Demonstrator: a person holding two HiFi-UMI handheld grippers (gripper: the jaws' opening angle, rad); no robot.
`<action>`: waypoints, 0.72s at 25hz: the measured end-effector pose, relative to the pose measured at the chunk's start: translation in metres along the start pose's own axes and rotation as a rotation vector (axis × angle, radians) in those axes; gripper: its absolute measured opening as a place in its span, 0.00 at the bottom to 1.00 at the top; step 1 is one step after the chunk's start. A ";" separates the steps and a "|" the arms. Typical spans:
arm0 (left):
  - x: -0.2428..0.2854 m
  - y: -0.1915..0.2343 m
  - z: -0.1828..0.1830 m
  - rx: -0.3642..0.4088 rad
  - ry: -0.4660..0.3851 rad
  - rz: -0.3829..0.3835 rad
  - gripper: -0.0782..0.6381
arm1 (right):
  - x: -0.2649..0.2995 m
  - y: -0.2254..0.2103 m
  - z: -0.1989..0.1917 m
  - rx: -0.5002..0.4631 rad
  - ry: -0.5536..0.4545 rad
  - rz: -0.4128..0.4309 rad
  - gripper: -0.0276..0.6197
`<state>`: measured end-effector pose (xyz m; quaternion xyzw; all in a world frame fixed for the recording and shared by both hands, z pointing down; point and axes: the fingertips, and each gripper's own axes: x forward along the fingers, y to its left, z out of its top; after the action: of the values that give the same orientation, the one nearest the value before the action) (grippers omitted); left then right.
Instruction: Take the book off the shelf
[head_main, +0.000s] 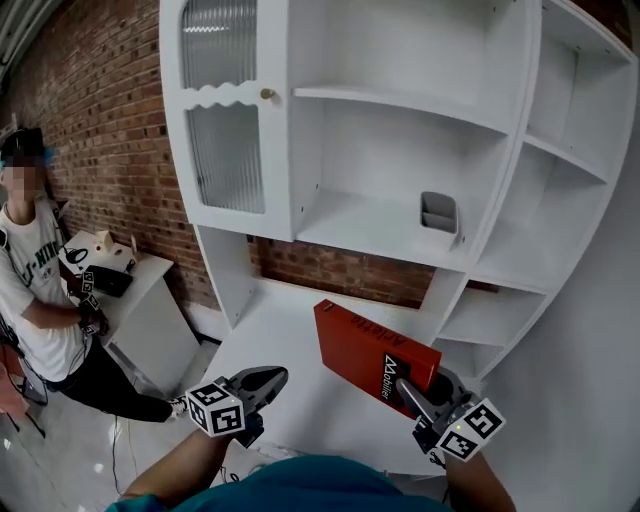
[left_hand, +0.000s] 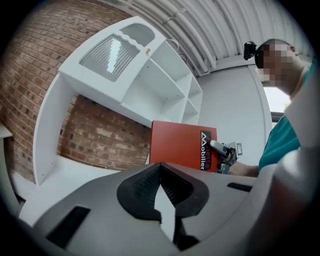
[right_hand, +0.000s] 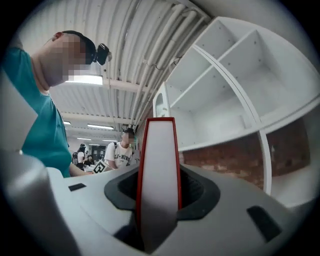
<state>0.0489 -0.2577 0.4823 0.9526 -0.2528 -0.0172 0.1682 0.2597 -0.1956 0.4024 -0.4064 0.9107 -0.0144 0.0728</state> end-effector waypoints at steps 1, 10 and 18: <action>-0.006 0.008 -0.005 -0.009 0.002 -0.001 0.13 | 0.004 -0.001 -0.021 0.023 0.022 -0.025 0.31; -0.048 0.093 -0.020 -0.007 0.067 -0.038 0.13 | 0.044 -0.002 -0.145 0.144 0.195 -0.266 0.31; -0.045 0.128 -0.031 -0.053 0.086 -0.040 0.13 | 0.065 -0.006 -0.155 0.160 0.258 -0.308 0.31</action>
<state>-0.0471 -0.3302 0.5513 0.9526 -0.2257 0.0139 0.2037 0.1991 -0.2533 0.5486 -0.5283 0.8357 -0.1496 -0.0152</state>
